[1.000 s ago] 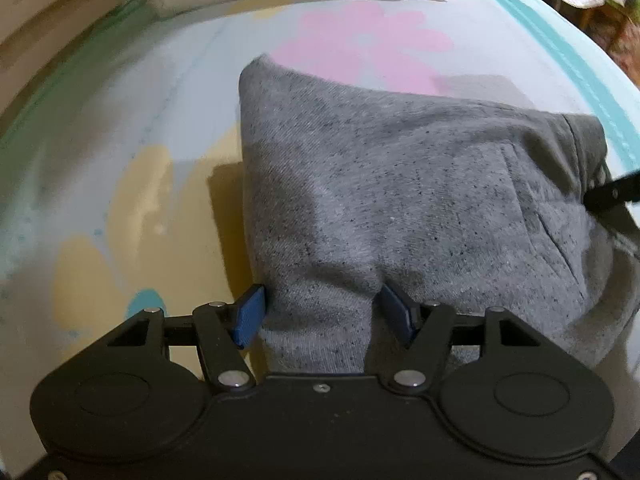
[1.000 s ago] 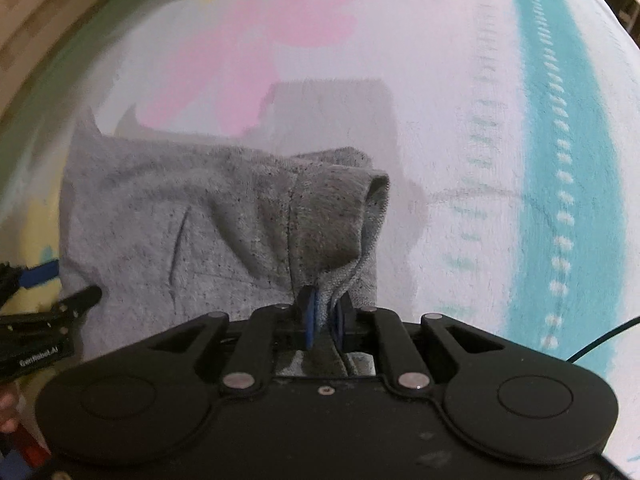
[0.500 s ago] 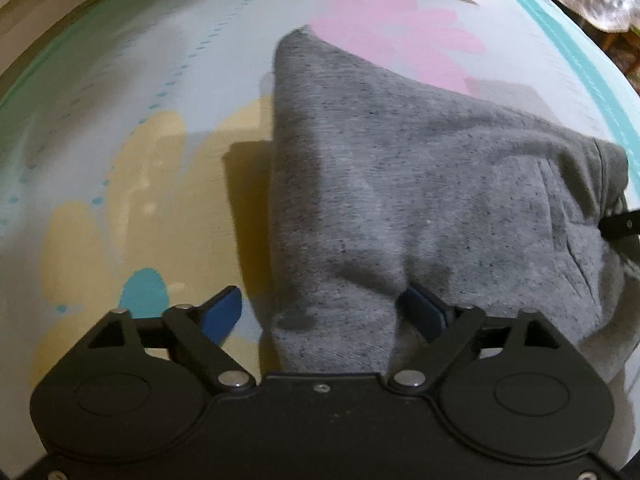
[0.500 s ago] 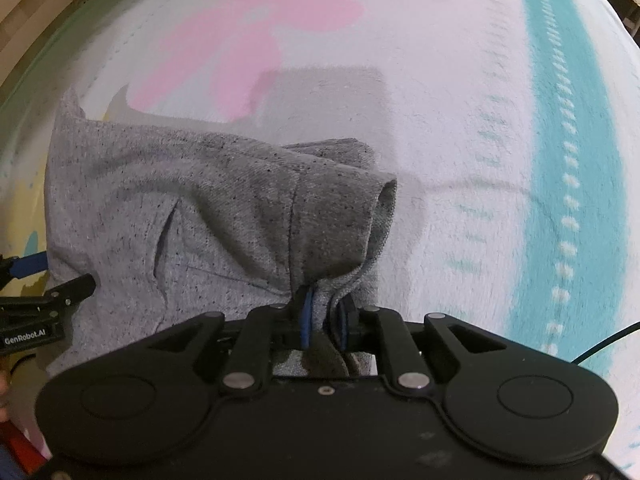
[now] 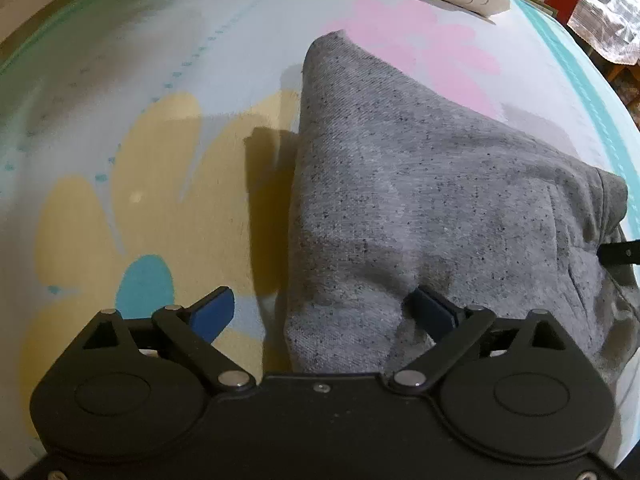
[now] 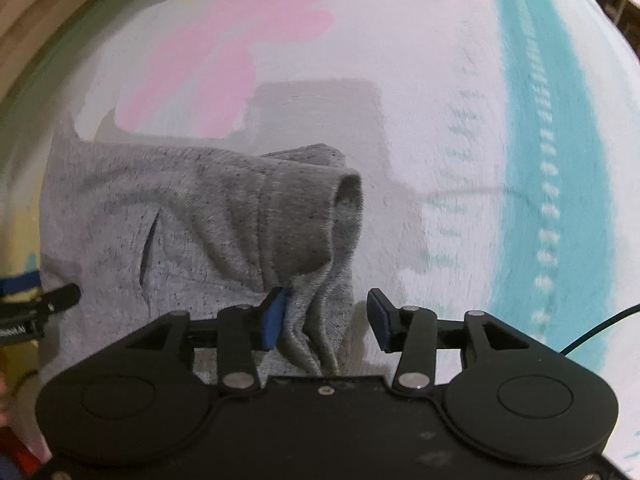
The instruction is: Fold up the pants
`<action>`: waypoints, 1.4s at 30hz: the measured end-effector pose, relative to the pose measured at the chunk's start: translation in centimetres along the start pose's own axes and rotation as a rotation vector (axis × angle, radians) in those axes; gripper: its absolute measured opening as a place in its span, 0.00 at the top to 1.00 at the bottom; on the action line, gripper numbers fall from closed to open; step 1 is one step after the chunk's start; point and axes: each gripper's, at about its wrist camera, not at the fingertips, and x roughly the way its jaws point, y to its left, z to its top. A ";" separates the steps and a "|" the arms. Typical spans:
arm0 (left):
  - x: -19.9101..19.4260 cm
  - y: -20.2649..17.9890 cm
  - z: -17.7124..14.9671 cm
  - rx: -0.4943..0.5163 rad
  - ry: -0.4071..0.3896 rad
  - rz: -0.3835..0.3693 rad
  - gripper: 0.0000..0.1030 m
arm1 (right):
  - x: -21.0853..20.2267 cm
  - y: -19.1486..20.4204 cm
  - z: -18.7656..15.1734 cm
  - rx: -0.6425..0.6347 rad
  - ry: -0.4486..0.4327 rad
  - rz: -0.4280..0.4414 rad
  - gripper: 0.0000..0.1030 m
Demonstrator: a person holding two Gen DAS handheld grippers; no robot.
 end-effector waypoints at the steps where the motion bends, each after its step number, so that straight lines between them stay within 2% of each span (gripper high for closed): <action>1: 0.2 0.2 0.1 -0.008 0.003 -0.006 0.03 | 0.1 -0.6 0.0 0.011 -0.002 0.020 0.50; 6: 0.8 0.8 0.5 -0.029 0.009 -0.030 0.00 | 0.5 -3.1 -0.7 0.042 -0.046 0.131 0.46; 13: 1.1 0.4 0.8 -0.020 -0.018 -0.046 0.00 | 0.8 -4.4 -1.5 0.016 -0.107 0.206 0.43; 18: 1.0 -0.1 0.9 -0.017 -0.034 -0.081 0.01 | 0.9 -3.9 -2.2 -0.004 -0.132 0.301 0.43; 20: 1.1 -0.6 0.9 0.012 -0.037 -0.098 0.02 | 1.1 -2.9 -2.3 -0.062 -0.140 0.301 0.43; 21: 1.0 -0.8 0.9 0.025 -0.040 -0.111 0.07 | 1.1 -2.5 -2.3 -0.088 -0.146 0.292 0.43; 22: 0.9 -1.1 0.9 0.039 -0.046 -0.125 0.18 | 1.1 -2.2 -2.4 -0.103 -0.148 0.286 0.46; 23: 0.7 -1.4 0.9 0.057 -0.058 -0.142 0.24 | 1.0 -2.2 -2.4 -0.108 -0.149 0.284 0.46; 25: 0.3 -1.7 1.0 0.069 -0.070 -0.151 0.39 | 0.7 -2.2 -2.5 -0.112 -0.152 0.285 0.56; 26: 0.1 -1.7 1.0 0.069 -0.077 -0.150 0.43 | 0.5 -2.1 -2.6 -0.117 -0.158 0.287 0.59; 28: -0.5 -1.6 1.0 0.067 -0.094 -0.148 0.57 | -0.2 -1.7 -3.1 -0.133 -0.175 0.275 0.66; 31: -1.4 -1.2 1.2 0.052 -0.100 -0.151 0.73 | -1.3 -0.4 -3.1 -0.189 -0.196 0.231 0.70; 34: -1.9 -1.1 1.3 0.038 -0.104 -0.152 0.78 | -2.4 0.8 -3.4 -0.235 -0.219 0.206 0.74; 38: -2.5 -1.5 1.7 0.038 -0.119 -0.137 0.79 | -4.4 2.4 -2.7 -0.273 -0.242 0.201 0.75; 42: -4.2 -0.6 2.6 0.027 -0.183 -0.092 0.80 | -5.7 4.3 -1.7 -0.306 -0.269 0.193 0.76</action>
